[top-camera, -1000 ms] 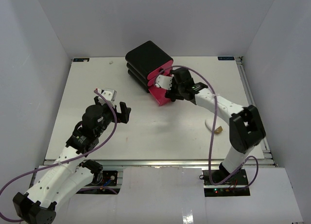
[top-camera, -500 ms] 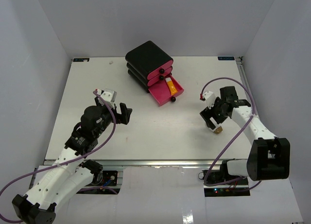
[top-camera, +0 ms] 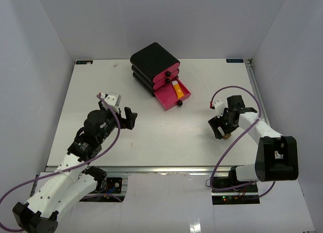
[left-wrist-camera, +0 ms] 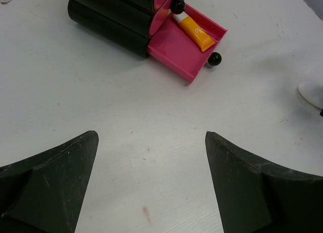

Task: Organize the makeup

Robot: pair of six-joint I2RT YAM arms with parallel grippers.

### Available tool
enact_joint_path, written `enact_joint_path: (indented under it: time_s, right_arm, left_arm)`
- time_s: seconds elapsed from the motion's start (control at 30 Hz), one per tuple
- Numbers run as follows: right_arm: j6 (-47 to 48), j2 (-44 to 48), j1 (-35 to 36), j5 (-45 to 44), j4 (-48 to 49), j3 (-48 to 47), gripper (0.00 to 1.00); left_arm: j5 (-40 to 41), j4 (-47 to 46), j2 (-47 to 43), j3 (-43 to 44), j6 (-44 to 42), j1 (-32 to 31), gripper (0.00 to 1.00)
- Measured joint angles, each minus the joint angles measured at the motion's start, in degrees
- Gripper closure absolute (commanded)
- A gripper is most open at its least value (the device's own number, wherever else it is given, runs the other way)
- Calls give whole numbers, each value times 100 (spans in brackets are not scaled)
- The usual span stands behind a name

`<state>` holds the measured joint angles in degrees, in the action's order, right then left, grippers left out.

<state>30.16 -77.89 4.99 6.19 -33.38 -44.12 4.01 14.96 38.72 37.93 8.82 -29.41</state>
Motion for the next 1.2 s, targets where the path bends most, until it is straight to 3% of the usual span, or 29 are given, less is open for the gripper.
enact_joint_path:
  time_s: [0.23, 0.33, 0.57, 0.67, 0.77, 0.8, 0.97, 1.1, 1.2]
  right_arm:
    - [-21, -95, 0, -166, 354, 15, 0]
    - [-21, -172, -2, -176, 441, 26, 4]
    - [96, -321, -10, -165, 517, 182, 2]
    - [207, -321, -30, -112, 525, 203, 12]
    - [319, -321, -72, -17, 513, 203, 30]
    - [353, -321, -89, 16, 506, 203, 31]
    - [523, -315, -130, 160, 497, 230, 63]
    - [653, -219, -136, 341, 489, 290, 75]
    - [791, 185, -140, 723, 324, 367, 79]
  left_arm:
    - [0, 0, 0, 0, 0, 0, 2]
    - [0, 0, 0, 0, 0, 0, 2]
    - [-19, -2, 13, 0, 0, 0, 2]
    - [-121, -21, 37, -8, 0, 0, 2]
    - [-601, -119, 152, -33, -7, 9, 2]
    - [-831, -163, 229, -50, -7, 9, 2]
    - [-1981, -397, 719, -125, 74, 15, 2]
    - [-3179, -971, 1183, -246, 801, 16, 2]
    - [-3482, -1580, 1475, -454, 1603, -69, 2]
